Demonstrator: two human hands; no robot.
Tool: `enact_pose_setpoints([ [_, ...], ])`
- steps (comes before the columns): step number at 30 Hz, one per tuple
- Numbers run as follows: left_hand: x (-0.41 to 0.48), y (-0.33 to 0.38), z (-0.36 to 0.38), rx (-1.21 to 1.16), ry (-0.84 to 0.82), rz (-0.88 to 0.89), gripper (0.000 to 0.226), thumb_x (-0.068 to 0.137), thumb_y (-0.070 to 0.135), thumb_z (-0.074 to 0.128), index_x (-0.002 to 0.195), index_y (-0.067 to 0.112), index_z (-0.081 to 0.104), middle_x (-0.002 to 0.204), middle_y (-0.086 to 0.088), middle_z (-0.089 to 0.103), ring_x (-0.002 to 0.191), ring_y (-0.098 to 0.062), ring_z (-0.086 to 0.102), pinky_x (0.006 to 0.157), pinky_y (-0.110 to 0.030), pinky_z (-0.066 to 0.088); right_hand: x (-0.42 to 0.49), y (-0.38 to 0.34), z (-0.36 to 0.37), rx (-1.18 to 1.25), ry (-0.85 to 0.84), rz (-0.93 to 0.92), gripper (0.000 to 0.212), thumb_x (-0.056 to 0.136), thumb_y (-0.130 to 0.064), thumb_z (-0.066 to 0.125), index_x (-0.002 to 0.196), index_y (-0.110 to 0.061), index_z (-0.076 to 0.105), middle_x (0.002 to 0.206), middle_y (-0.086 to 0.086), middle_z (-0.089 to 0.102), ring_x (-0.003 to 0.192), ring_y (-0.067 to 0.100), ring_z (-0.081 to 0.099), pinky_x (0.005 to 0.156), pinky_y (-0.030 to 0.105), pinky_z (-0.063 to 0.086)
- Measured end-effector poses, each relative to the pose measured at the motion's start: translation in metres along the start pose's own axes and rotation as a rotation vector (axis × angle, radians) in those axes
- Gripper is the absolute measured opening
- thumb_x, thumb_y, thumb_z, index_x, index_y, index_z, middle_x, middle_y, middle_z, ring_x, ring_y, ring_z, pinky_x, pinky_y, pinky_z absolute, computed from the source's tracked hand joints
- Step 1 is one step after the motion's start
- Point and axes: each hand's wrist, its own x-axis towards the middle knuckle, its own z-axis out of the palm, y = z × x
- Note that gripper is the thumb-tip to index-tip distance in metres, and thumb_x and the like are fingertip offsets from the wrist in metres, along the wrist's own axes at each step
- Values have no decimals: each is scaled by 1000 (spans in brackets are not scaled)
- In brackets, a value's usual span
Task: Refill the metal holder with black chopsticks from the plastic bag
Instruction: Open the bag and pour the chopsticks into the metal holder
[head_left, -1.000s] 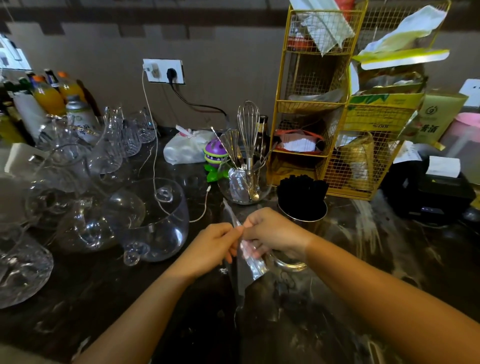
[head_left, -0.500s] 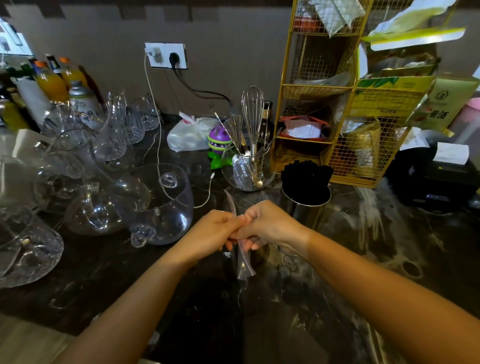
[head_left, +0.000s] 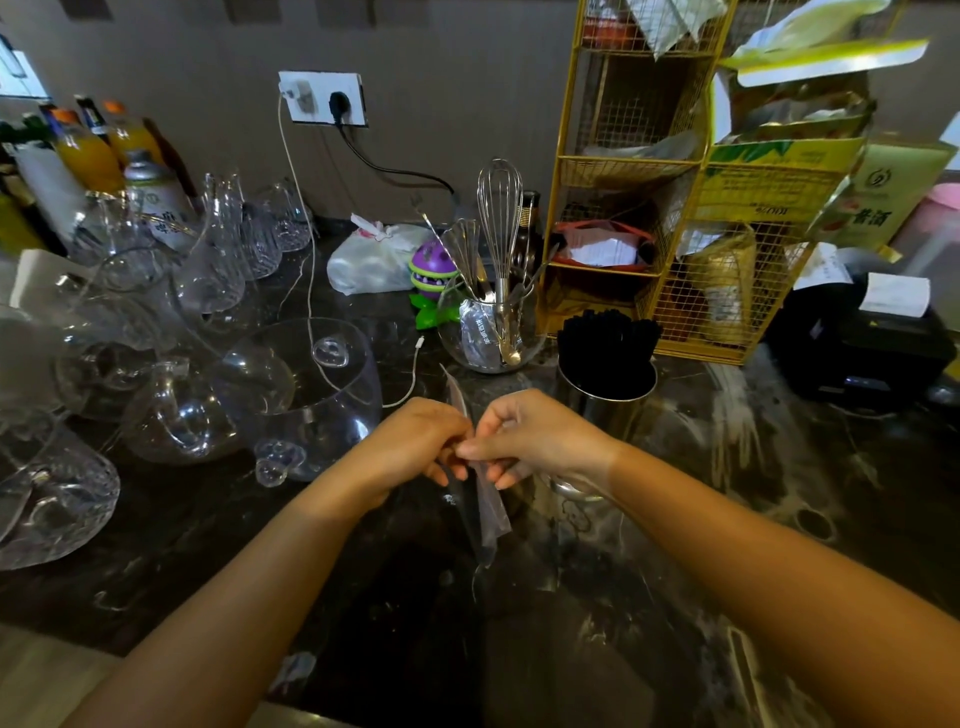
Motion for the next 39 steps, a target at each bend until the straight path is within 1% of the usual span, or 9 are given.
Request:
enact_pose_setpoints([
  [6,4,-3,-4,54,44,54,31,88,14,47,62,16,62,54,1,58,47,-1,55,46,-11,44,-1,0,-2,-45,-34,-22,21,74,-16,71,72,-17,49,69,-4,63,52,3,57,48,12,49],
  [10,6,-5,-4,22,86,76,31,84,15,54,55,19,62,42,6,58,44,-1,52,44,-11,42,-2,0,-1,-81,-13,-24,26,72,-22,72,72,-18,47,67,-7,61,54,3,58,49,13,49],
  [14,5,-6,-3,-7,113,91,28,78,19,62,50,19,62,40,5,58,45,-4,50,46,-13,41,-2,0,1,-89,-32,-11,28,72,-28,72,80,-16,48,77,3,63,60,5,60,53,16,50],
  [17,5,-6,0,-19,139,98,30,76,22,65,47,20,61,43,4,59,48,-5,54,47,-12,43,-4,0,2,-96,-31,-24,26,73,-29,71,77,-19,48,82,7,64,61,5,60,54,16,49],
  [20,4,-6,3,-36,160,113,30,75,22,66,46,19,59,44,5,58,47,-4,53,46,-12,42,-5,1,4,-104,-24,-33,24,73,-27,71,74,-20,48,77,4,63,62,6,60,55,17,49],
  [24,2,-6,8,-109,124,135,31,77,19,64,49,15,54,33,8,50,36,0,46,39,-9,37,-7,2,2,-107,-23,-48,19,76,-21,68,72,-19,49,69,-1,60,61,6,59,55,18,50],
  [29,0,-7,8,-204,75,120,28,81,19,59,53,15,55,38,7,52,36,-2,45,38,-10,37,-11,0,0,-51,-66,-52,6,85,-19,58,81,-15,58,73,-3,63,59,5,57,54,16,49],
  [35,-2,-5,6,-310,-10,94,24,83,20,54,60,14,55,43,5,58,42,-4,52,43,-11,43,-13,3,-3,49,-50,-56,11,88,-16,53,78,-11,55,63,-2,58,53,2,58,53,15,50],
  [39,-2,-3,6,-353,-31,113,20,85,15,51,65,11,56,48,3,62,47,-5,57,47,-12,47,-15,6,-5,209,-71,-41,22,88,-15,52,66,-15,52,55,-7,61,55,5,60,52,18,52],
])
